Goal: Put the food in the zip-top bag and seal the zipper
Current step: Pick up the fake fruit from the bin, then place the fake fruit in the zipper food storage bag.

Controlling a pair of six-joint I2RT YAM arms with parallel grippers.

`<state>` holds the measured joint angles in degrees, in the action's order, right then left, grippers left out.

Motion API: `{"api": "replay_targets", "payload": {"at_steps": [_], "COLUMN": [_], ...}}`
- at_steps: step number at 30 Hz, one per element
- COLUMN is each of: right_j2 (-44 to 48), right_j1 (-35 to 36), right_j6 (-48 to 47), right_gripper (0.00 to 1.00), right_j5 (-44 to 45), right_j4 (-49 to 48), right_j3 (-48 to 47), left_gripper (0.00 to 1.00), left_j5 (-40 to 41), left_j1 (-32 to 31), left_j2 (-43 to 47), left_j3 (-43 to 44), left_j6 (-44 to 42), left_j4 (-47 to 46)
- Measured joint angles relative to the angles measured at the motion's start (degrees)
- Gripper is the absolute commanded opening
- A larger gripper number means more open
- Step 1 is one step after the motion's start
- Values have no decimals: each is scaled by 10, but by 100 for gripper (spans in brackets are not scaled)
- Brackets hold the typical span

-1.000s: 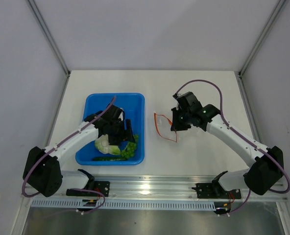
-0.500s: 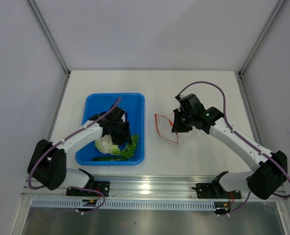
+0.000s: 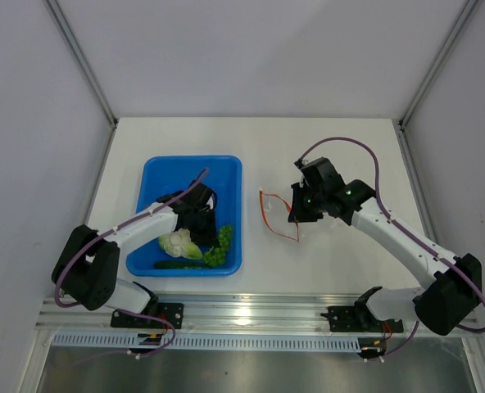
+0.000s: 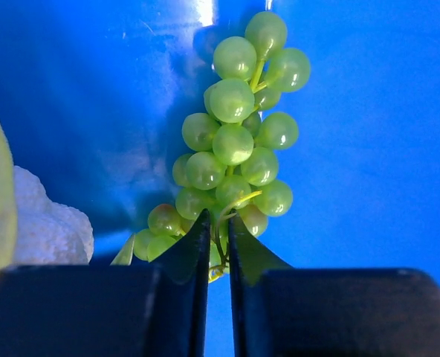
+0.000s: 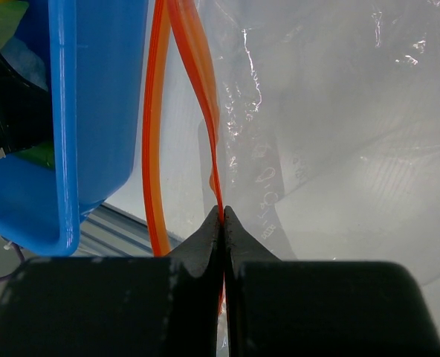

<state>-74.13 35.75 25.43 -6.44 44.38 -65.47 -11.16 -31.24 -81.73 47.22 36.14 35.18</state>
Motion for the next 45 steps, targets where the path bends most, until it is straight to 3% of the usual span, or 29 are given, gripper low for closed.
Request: {"api": "replay_targets", "payload": {"at_steps": [4,12,29,38,45], "right_j2": [0,-4,-7,-5,-1], "right_j1": [-3,-7,-11,-15,-15], "right_j6": [-1,-5,-21,-35,-37], "right_gripper": [0,0,0,0,0], "right_j5": [-4,-16,-19,-35,-67], "right_j4": [0,-2,3,18,19], "right_j3": [0,0,0,-3,-3], "left_gripper": [1,1,1,1,1], "left_j5": [0,13,30,-37,-131], "left_j1": [0,0,-1,-1,-2], "left_j2": [1,26,76,80,83], "left_j3": [0,10,260,393,461], "left_j6": [0,-2,-33,-24,2], "left_j4": [1,41,193,240,215]}}
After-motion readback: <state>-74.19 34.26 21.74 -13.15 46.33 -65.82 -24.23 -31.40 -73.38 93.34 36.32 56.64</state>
